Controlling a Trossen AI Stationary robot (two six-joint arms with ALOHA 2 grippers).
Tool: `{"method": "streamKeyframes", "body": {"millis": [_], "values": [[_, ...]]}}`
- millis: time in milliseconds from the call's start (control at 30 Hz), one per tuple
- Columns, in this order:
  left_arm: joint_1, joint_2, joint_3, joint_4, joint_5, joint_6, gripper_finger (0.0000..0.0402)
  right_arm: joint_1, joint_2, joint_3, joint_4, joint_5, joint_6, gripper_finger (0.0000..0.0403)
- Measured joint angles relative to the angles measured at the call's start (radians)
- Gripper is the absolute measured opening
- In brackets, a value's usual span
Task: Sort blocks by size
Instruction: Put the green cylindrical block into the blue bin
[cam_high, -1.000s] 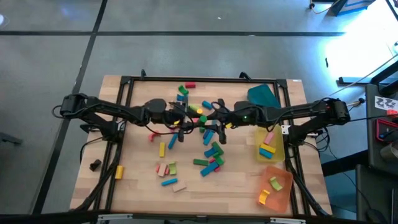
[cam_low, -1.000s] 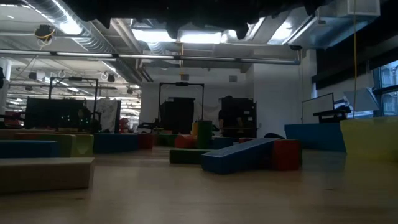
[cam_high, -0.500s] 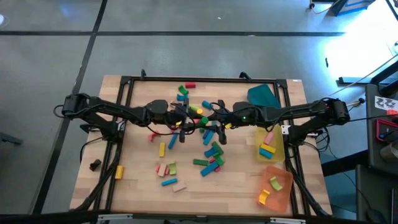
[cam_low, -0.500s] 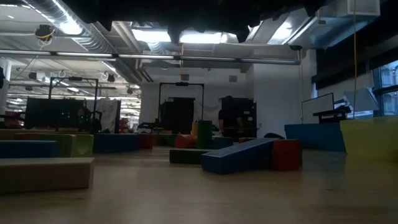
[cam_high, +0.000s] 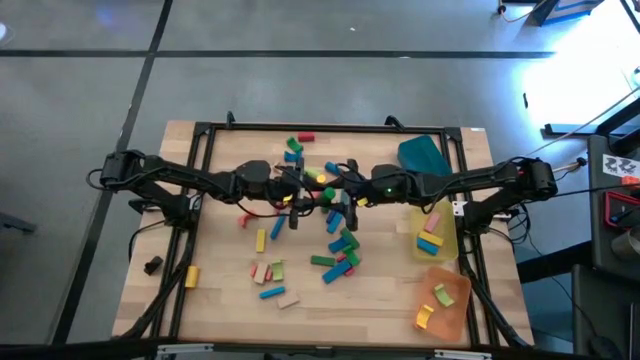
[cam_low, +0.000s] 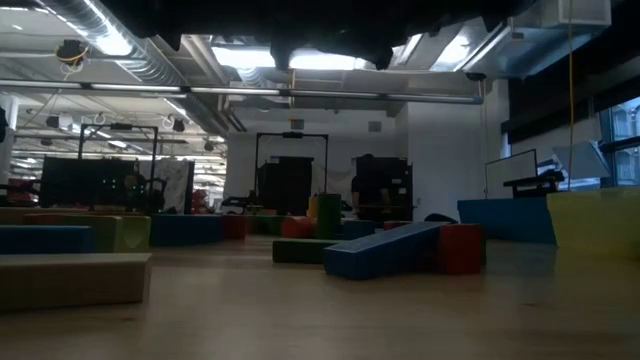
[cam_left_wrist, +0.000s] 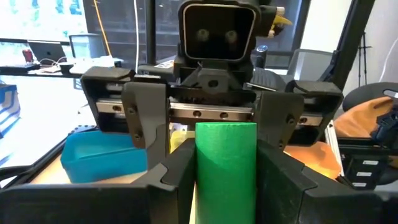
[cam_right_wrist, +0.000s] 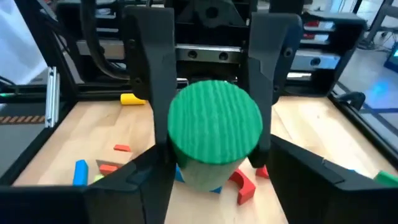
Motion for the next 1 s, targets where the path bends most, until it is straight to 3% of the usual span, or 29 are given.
{"method": "streamKeyframes", "body": {"millis": [433,567,800,1000], "values": [[-0.007,-0.001,0.0,0.012,-0.001,0.052,0.0127,0.0,-0.002,0.0,0.005,-0.044,-0.023,0.0136],[-0.011,-0.001,0.0,0.012,-0.003,0.03,0.0136,0.0,-0.002,0.0,0.005,-0.061,-0.023,0.0136],[-0.012,-0.002,0.0,0.011,0.002,-0.012,0.0199,0.0,-0.002,0.0,0.005,-0.062,-0.03,0.0137],[0.0,-0.017,-0.001,-0.014,-0.007,-0.009,0.023,-0.02,-0.027,0.0,-0.081,0.042,-0.032,0.0138]]}}
